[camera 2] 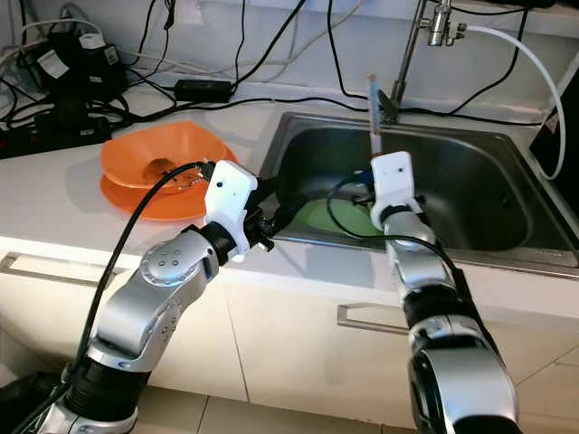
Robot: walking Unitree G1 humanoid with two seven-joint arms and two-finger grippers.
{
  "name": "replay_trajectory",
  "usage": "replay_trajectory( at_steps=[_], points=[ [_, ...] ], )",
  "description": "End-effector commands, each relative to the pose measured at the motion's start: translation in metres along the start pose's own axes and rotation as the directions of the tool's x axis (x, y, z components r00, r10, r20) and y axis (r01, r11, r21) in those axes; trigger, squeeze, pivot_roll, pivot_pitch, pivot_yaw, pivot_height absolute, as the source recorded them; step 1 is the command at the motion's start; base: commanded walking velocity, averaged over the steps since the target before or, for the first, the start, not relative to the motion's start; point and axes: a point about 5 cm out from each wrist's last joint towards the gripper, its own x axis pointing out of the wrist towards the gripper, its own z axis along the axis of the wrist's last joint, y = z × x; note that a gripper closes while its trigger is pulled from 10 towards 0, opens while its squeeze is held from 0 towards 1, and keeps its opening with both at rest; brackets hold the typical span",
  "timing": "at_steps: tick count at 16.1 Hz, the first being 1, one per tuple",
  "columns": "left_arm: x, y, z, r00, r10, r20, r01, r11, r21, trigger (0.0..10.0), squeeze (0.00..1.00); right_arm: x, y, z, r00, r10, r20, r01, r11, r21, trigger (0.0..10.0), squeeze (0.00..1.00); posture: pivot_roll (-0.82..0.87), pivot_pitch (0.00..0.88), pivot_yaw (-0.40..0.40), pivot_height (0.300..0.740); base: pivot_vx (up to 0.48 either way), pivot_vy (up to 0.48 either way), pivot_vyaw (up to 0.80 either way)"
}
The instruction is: Kitchen organization
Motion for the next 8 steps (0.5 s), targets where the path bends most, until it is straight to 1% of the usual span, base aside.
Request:
replay_trajectory(
  at_steps=[1, 2, 3, 5, 6, 7, 8],
  points=[
    [-0.002, -0.004, -0.003, 0.999, -0.032, -0.044, 0.033, 0.999, 0.030, 10.0, 0.00, 0.003, 0.000, 0.004, 1.000, -0.009, 0.010, 0.009, 1.000, -0.002, 10.0, 0.00, 0.08, 0.004, -0.014, 0.740, 0.000, 0.000, 0.00],
    [-0.003, -0.006, -0.007, 0.997, -0.046, -0.069, 0.047, 0.999, 0.022, 10.0, 0.00, 0.003, 0.003, 0.002, 1.000, -0.003, 0.005, 0.003, 1.000, 0.006, 10.0, 0.00, 0.09, 0.006, -0.015, 0.740, 0.000, 0.000, 0.00],
    [-0.004, -0.008, -0.009, 0.996, -0.054, -0.075, 0.055, 0.998, 0.011, 10.0, 0.00, 0.003, 0.006, 0.001, 1.000, 0.006, 0.005, -0.006, 1.000, 0.012, 10.0, 0.00, 0.09, 0.005, -0.016, 0.740, 0.000, 0.000, 0.00],
    [-0.005, -0.008, -0.011, 0.994, -0.054, -0.092, 0.055, 0.998, 0.010, 10.0, 0.00, 0.003, 0.007, -0.002, 1.000, 0.004, -0.002, -0.004, 1.000, 0.008, 10.0, 0.00, 0.09, 0.000, -0.017, 0.740, 0.000, 0.000, 0.00],
    [-0.005, -0.008, -0.014, 0.992, -0.049, -0.120, 0.054, 0.998, 0.037, 10.0, 0.00, 0.002, 0.007, -0.003, 1.000, 0.004, -0.008, -0.004, 1.000, 0.014, 10.0, 0.00, 0.09, 0.000, -0.018, 0.740, 0.000, 0.000, 0.00],
    [-0.005, -0.008, -0.017, 0.990, -0.045, -0.136, 0.052, 0.997, 0.048, 10.0, 0.00, 0.002, 0.008, -0.004, 1.000, 0.005, -0.010, -0.005, 1.000, 0.023, 10.0, 0.69, 0.09, 0.000, -0.017, 0.740, 0.000, 0.000, 0.00],
    [-0.005, -0.008, -0.017, 0.989, -0.043, -0.139, 0.050, 0.998, 0.046, 10.0, 0.00, 0.002, 0.008, -0.005, 1.000, 0.004, -0.011, -0.004, 1.000, 0.026, 10.0, 0.69, 0.09, 0.000, -0.015, 0.740, 0.000, 0.000, 0.00]
  ],
)
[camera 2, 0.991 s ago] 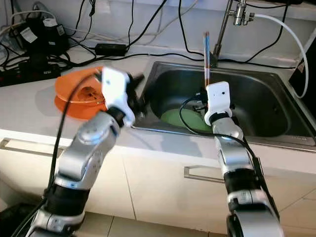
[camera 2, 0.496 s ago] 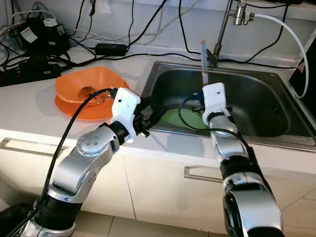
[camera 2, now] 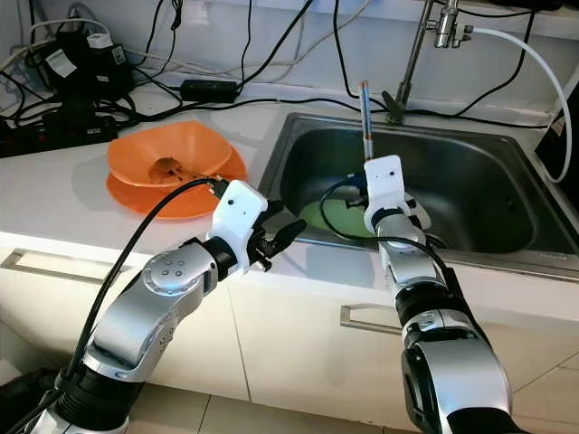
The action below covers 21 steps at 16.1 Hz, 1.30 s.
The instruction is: Kitchen organization
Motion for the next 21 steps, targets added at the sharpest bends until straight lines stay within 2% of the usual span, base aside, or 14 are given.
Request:
replay_trajectory(
  at_steps=[1, 6, 7, 8, 11, 13, 14, 15, 16, 17, 19, 21],
  points=[
    [0.000, -0.003, 0.000, 1.000, -0.011, -0.009, 0.011, 1.000, 0.006, 10.0, 0.00, 0.000, 0.001, 0.000, 1.000, -0.012, 0.006, 0.012, 1.000, 0.018, 10.0, 1.00, 0.09, 0.000, -0.016, 0.740, 0.000, 0.000, 0.00],
    [-0.001, -0.002, 0.001, 1.000, -0.008, -0.015, 0.008, 1.000, 0.003, 10.0, 0.00, -0.001, 0.002, -0.004, 1.000, -0.010, -0.003, 0.010, 1.000, 0.020, 10.0, 1.00, 0.09, 0.000, -0.019, 0.740, 0.000, 0.000, 0.00],
    [-0.001, -0.002, 0.001, 1.000, -0.005, -0.017, 0.005, 1.000, 0.004, 10.0, 0.00, 0.000, 0.002, -0.003, 1.000, -0.012, -0.002, 0.012, 1.000, 0.020, 10.0, 0.85, 0.09, 0.000, -0.020, 0.740, 0.000, 0.000, 0.00],
    [-0.001, -0.002, 0.000, 1.000, 0.001, -0.019, -0.001, 1.000, 0.007, 10.0, 0.00, 0.000, 0.002, -0.003, 1.000, -0.013, 0.000, 0.013, 1.000, 0.011, 10.0, 0.00, 0.09, 0.000, -0.020, 0.740, 0.000, 0.000, 0.00],
    [0.000, 0.001, 0.004, 0.999, 0.041, -0.001, -0.041, 0.999, 0.021, 10.0, 0.00, 0.000, 0.003, 0.006, 0.998, -0.004, 0.058, 0.003, 1.000, 0.024, 10.0, 0.00, 0.09, 0.010, -0.024, 0.740, 0.000, 0.000, 0.00],
    [0.000, 0.013, 0.017, 0.986, 0.150, 0.072, -0.155, 0.984, 0.083, 10.0, 0.00, 0.000, 0.006, 0.025, 0.983, 0.032, 0.181, -0.054, 0.992, 0.116, 10.0, 0.00, 0.09, 0.022, -0.027, 0.740, 0.000, 0.000, 0.00],
    [0.000, 0.020, 0.024, 0.973, 0.203, 0.110, -0.216, 0.968, 0.124, 10.0, 0.00, -0.001, 0.009, 0.034, 0.968, 0.076, 0.241, -0.118, 0.979, 0.167, 10.0, 0.00, 0.09, 0.024, -0.028, 0.740, 0.000, 0.000, 0.00],
    [-0.002, 0.027, 0.032, 0.952, 0.264, 0.155, -0.290, 0.940, 0.179, 10.0, 0.00, -0.006, 0.017, 0.044, 0.937, 0.162, 0.311, -0.230, 0.953, 0.197, 10.0, 0.00, 0.09, 0.024, -0.028, 0.740, 0.000, 0.000, 0.00],
    [-0.005, 0.033, 0.038, 0.933, 0.304, 0.194, -0.344, 0.910, 0.230, 10.0, 0.00, -0.016, 0.025, 0.050, 0.891, 0.261, 0.371, -0.342, 0.924, 0.172, 10.0, 0.00, 0.09, 0.027, -0.029, 0.740, 0.000, 0.000, 0.00],
    [-0.007, 0.037, 0.042, 0.918, 0.329, 0.220, -0.381, 0.886, 0.264, 10.0, 0.00, -0.024, 0.031, 0.051, 0.859, 0.324, 0.396, -0.403, 0.905, 0.135, 10.0, 0.00, 0.09, 0.030, -0.031, 0.740, 0.000, 0.000, 0.00],
    [-0.010, 0.040, 0.041, 0.910, 0.347, 0.226, -0.406, 0.856, 0.320, 10.0, 0.00, -0.035, 0.035, 0.048, 0.829, 0.373, 0.416, -0.458, 0.880, 0.123, 10.0, 0.00, 0.08, 0.036, -0.028, 0.740, 0.000, 0.000, 0.00],
    [-0.010, 0.038, 0.036, 0.920, 0.334, 0.207, -0.392, 0.814, 0.428, 10.0, 0.00, -0.043, 0.035, 0.041, 0.816, 0.407, 0.411, -0.497, 0.857, 0.139, 10.0, 0.00, 0.08, 0.042, -0.027, 0.740, 0.000, 0.000, 0.00]
  ],
)
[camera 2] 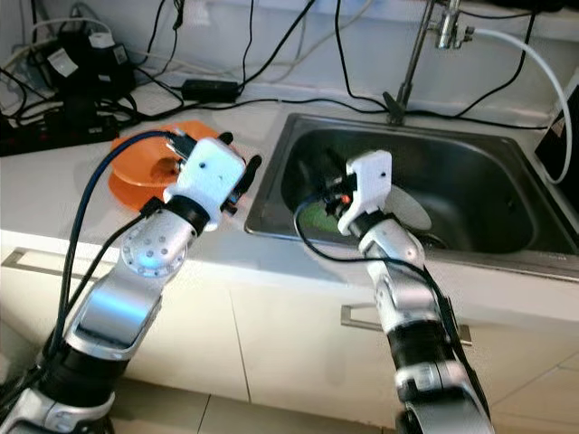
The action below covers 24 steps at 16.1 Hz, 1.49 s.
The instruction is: Kitchen organization
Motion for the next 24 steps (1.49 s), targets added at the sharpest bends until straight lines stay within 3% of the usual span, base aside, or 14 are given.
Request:
replay_trajectory(
  at_steps=[1, 2, 4, 5, 6, 8, 12, 24],
  points=[
    [-0.002, -0.006, -0.002, 1.000, -0.031, -0.007, 0.031, 0.993, 0.114, 10.0, 0.00, -0.008, 0.000, 0.000, 0.999, 0.038, -0.016, -0.038, 0.999, 0.033, 10.0, 0.00, 0.08, 0.046, -0.028, 0.740, 0.000, 0.000, 0.00],
    [-0.004, -0.009, -0.008, 0.998, -0.060, -0.037, 0.067, 0.969, 0.238, 10.0, 0.00, -0.014, -0.001, -0.003, 0.999, 0.031, -0.041, -0.029, 0.999, 0.041, 10.0, 0.00, 0.08, 0.050, -0.030, 0.740, 0.000, 0.000, 0.00],
    [-0.004, -0.009, -0.010, 0.996, -0.063, -0.055, 0.075, 0.962, 0.261, 10.0, 0.00, -0.015, -0.001, -0.003, 0.999, 0.027, -0.048, -0.025, 0.999, 0.044, 10.0, 0.00, 0.08, 0.050, -0.030, 0.740, 0.000, 0.000, 0.00],
    [-0.005, -0.009, -0.020, 0.990, -0.065, -0.124, 0.104, 0.935, 0.340, 10.0, 0.00, -0.017, 0.001, -0.001, 0.998, 0.043, -0.048, -0.041, 0.998, 0.055, 10.0, 0.00, 0.08, 0.052, -0.029, 0.740, 0.000, 0.000, 0.00],
    [-0.005, -0.009, -0.020, 0.990, -0.065, -0.124, 0.104, 0.935, 0.340, 10.0, 0.00, -0.017, 0.001, -0.001, 0.998, 0.043, -0.048, -0.041, 0.998, 0.055, 10.0, 0.00, 0.08, 0.052, -0.029, 0.740, 0.000, 0.000, 0.00],
    [-0.009, -0.007, -0.027, 0.982, -0.055, -0.183, 0.127, 0.902, 0.412, 10.0, 0.00, -0.018, 0.004, 0.001, 0.997, 0.066, -0.050, -0.062, 0.996, 0.065, 10.0, 0.00, 0.08, 0.053, -0.031, 0.740, 0.000, 0.000, 0.00],
    [-0.011, -0.004, -0.039, 0.960, -0.010, -0.281, 0.145, 0.873, 0.465, 10.0, 0.00, -0.017, 0.008, 0.002, 0.995, 0.078, -0.055, -0.074, 0.995, 0.071, 10.0, 0.00, 0.08, 0.057, -0.034, 0.740, 0.000, 0.000, 0.00],
    [-0.004, 0.006, -0.043, 0.937, 0.114, -0.330, 0.084, 0.844, 0.529, 10.0, 0.00, -0.017, 0.007, 0.005, 0.996, 0.070, -0.056, -0.067, 0.995, 0.069, 10.0, 0.00, 0.07, 0.048, -0.036, 0.740, 0.000, 0.000, 0.00]
  ],
)
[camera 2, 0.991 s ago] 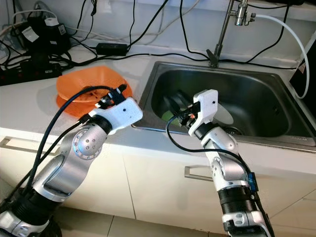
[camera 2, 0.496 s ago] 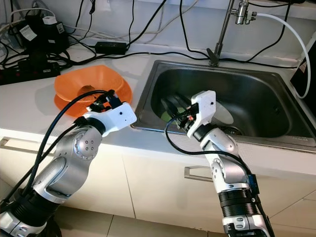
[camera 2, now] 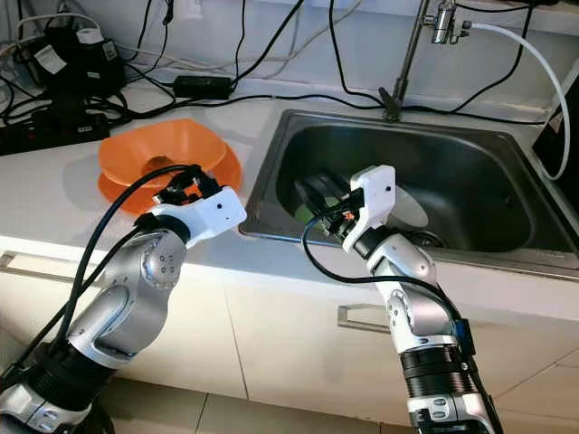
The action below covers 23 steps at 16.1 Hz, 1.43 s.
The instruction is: Kitchen organization
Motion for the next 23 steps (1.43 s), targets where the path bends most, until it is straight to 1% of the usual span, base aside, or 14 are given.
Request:
replay_trajectory(
  at_steps=[1, 5, 11, 12, 13, 14, 23],
  points=[
    [0.0026, 0.0050, 0.0024, 1.000, 0.026, -0.007, -0.026, 1.000, 0.012, 10.0, 0.00, 0.0001, 0.0002, 0.0044, 1.000, -0.002, 0.008, 0.002, 1.000, -0.002, 10.0, 0.00, 0.07, 0.048, -0.036, 0.740, 0.000, 0.000, 0.00],
    [0.0032, 0.0035, -0.0003, 0.999, 0.028, -0.026, -0.027, 0.999, 0.026, 10.0, 0.00, 0.0000, 0.0001, 0.0037, 1.000, -0.007, 0.007, 0.007, 1.000, -0.001, 10.0, 0.00, 0.07, 0.041, -0.033, 0.740, 0.000, 0.000, 0.00],
    [0.0074, 0.0016, 0.0048, 0.999, 0.043, -0.008, -0.043, 0.999, 0.027, 10.0, 0.00, 0.0014, 0.0015, 0.0031, 1.000, -0.005, 0.007, 0.005, 1.000, 0.003, 10.0, 0.00, 0.07, 0.039, -0.034, 0.740, 0.000, 0.000, 0.00],
    [0.0076, 0.0011, 0.0054, 0.999, 0.043, -0.005, -0.043, 0.999, 0.026, 4.9, 0.00, 0.0008, 0.0020, 0.0027, 1.000, -0.005, 0.006, 0.005, 1.000, 0.004, 10.0, 0.00, 0.06, 0.040, -0.036, 0.740, 0.000, 0.000, 0.00],
    [0.0076, 0.0011, 0.0056, 0.999, 0.044, -0.005, -0.044, 0.999, 0.026, 4.9, 0.00, 0.0006, 0.0021, 0.0025, 1.000, -0.005, 0.006, 0.005, 1.000, 0.004, 10.0, 0.00, 0.06, 0.040, -0.036, 0.740, 0.000, 0.000, 0.00],
    [0.0080, 0.0011, 0.0062, 0.999, 0.043, -0.004, -0.043, 0.999, 0.024, 0.0, 0.00, 0.0000, 0.0017, 0.0014, 1.000, -0.010, 0.003, 0.010, 1.000, 0.004, 10.0, 0.00, 0.06, 0.040, -0.036, 0.740, 0.000, 0.000, 0.00],
    [0.0089, 0.0046, 0.0049, 0.998, 0.068, -0.017, -0.067, 0.997, 0.025, 0.0, 0.00, 0.0006, -0.0012, 0.0025, 1.000, -0.023, 0.005, 0.022, 1.000, 0.001, 10.0, 0.00, 0.07, 0.039, -0.040, 0.740, 0.000, 0.000, 0.00]
  ],
)
